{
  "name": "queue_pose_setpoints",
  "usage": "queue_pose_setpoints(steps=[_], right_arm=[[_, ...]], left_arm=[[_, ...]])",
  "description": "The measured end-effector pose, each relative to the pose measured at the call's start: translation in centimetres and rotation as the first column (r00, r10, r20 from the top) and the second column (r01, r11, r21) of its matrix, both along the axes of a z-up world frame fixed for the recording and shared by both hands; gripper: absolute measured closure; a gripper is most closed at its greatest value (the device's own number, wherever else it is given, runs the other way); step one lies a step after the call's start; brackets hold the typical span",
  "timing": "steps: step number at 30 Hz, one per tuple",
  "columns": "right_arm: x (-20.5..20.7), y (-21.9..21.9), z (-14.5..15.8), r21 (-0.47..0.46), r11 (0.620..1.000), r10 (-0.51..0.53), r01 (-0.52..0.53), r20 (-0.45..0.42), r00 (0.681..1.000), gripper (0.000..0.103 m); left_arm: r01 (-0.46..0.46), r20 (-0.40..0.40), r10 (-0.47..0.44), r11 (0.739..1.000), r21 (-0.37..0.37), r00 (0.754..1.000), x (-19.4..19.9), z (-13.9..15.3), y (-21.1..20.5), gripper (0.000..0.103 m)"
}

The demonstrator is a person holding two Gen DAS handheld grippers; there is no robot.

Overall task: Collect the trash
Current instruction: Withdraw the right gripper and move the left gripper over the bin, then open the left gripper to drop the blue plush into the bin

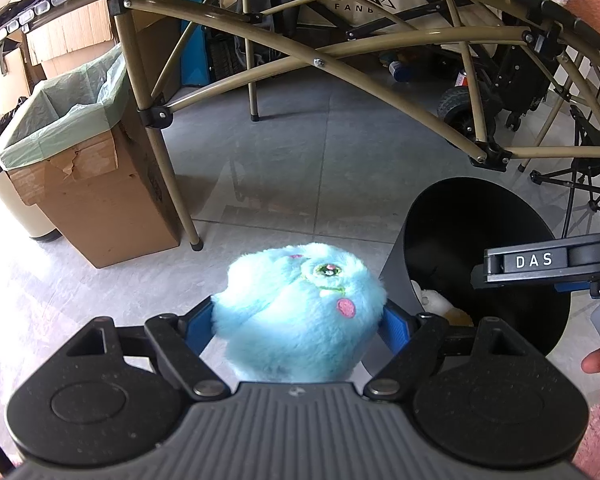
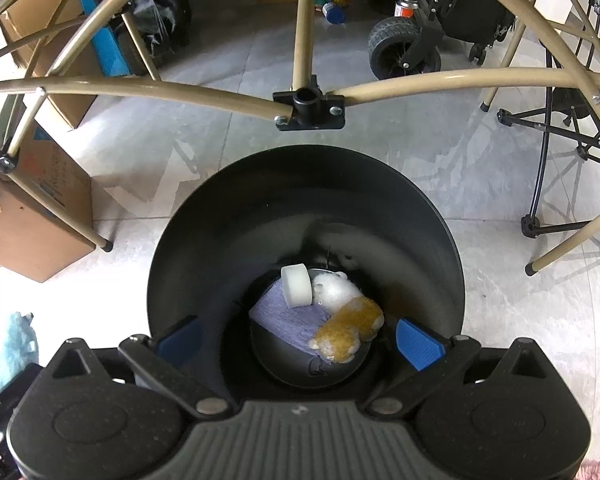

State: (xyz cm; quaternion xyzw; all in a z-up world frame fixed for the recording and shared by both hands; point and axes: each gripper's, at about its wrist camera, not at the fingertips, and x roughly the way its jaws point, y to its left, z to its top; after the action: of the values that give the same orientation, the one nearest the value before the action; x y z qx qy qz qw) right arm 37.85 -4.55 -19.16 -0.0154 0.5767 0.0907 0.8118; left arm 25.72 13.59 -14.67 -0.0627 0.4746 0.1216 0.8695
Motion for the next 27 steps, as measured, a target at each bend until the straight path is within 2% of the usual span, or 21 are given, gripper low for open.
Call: queue_pose_setpoints(steps=[15, 27], right_arm=[[-2.0, -3.1, 3.9, 0.067, 0.998, -0.009, 0.004, 0.077, 0.997, 0.0], [-3.4, -7.6, 6.3, 0.121, 0.99, -0.082, 0.066, 0.139, 0.987, 0.0]], left_arm=[[0.062, 0.042, -0.063, 0.998, 0.008, 0.997, 0.2, 1.6, -3.3, 0.021], [0.133, 0.075, -0.134, 0.991, 0.02, 0.988, 0.8, 2.9, -7.4, 0.021]])
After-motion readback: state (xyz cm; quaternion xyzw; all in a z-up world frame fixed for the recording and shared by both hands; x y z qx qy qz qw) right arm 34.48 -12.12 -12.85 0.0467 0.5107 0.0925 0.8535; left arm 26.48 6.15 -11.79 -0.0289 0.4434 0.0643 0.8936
